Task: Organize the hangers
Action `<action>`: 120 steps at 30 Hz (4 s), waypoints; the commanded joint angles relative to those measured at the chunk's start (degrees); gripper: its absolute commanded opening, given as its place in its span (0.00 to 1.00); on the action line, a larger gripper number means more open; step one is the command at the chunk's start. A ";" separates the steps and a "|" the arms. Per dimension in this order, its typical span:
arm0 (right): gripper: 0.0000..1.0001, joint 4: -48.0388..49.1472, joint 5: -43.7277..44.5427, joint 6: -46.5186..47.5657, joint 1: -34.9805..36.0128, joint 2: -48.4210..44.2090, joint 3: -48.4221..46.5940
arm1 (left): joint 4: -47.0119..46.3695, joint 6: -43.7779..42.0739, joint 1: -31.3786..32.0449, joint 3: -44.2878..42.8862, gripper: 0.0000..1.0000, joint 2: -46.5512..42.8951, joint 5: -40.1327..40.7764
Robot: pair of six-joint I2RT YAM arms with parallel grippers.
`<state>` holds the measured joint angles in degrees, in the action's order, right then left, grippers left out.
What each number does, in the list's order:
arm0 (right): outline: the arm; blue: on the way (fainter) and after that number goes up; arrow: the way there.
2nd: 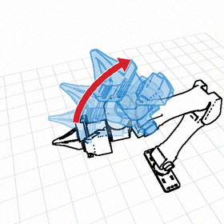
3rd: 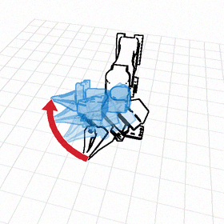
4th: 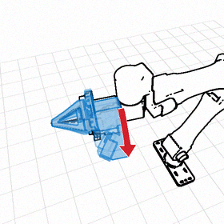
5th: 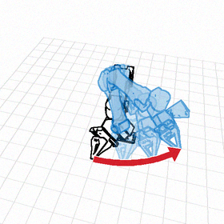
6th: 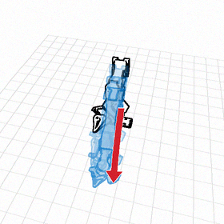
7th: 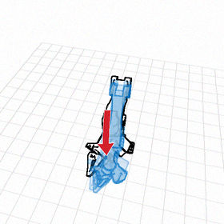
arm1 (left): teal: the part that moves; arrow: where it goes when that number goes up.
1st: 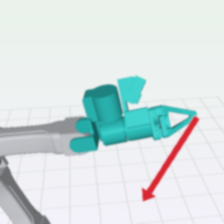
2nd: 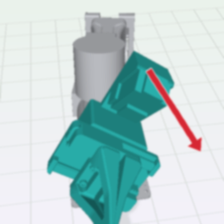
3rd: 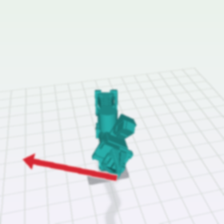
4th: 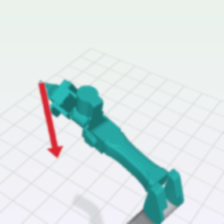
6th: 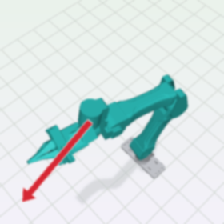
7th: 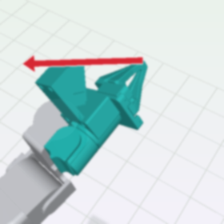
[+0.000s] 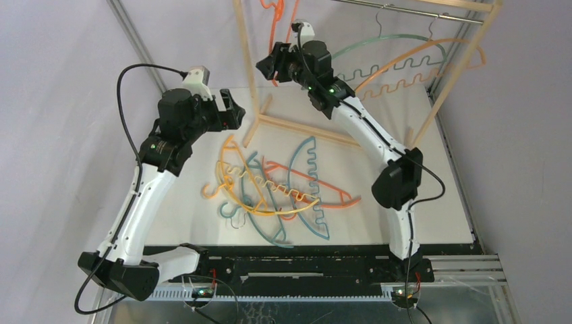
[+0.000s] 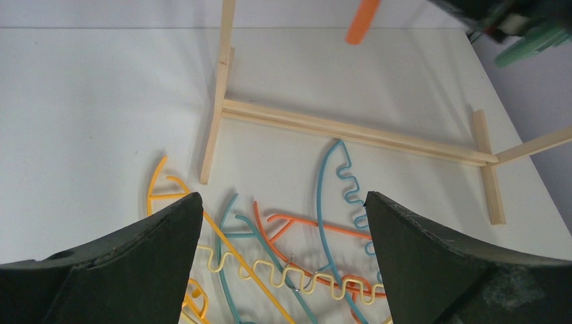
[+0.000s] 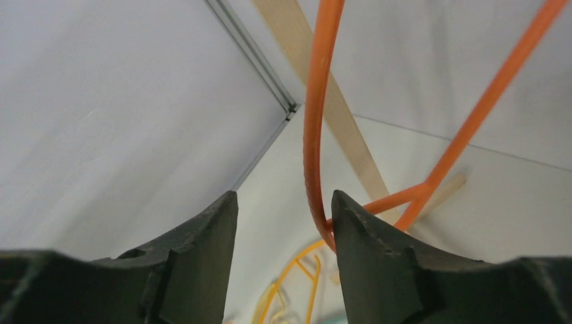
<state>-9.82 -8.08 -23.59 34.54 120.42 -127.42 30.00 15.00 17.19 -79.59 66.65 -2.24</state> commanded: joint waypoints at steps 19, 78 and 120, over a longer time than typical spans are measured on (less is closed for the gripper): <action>0.80 -3.16 14.54 16.00 5.53 -41.25 34.26 | -6.57 5.14 -0.95 8.74 1.00 -1.32 -7.10; 0.73 -18.68 -3.38 17.55 10.82 -48.34 49.46 | -12.47 38.26 -9.44 48.52 0.54 -2.92 6.81; 0.63 -20.01 -8.49 18.81 9.22 -43.95 49.90 | -11.98 30.70 -11.93 42.12 0.00 -1.69 1.99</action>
<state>-31.79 -13.87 -5.50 43.97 76.95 -77.49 14.57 48.53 5.43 -33.41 71.16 -0.43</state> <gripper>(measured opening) 0.634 0.010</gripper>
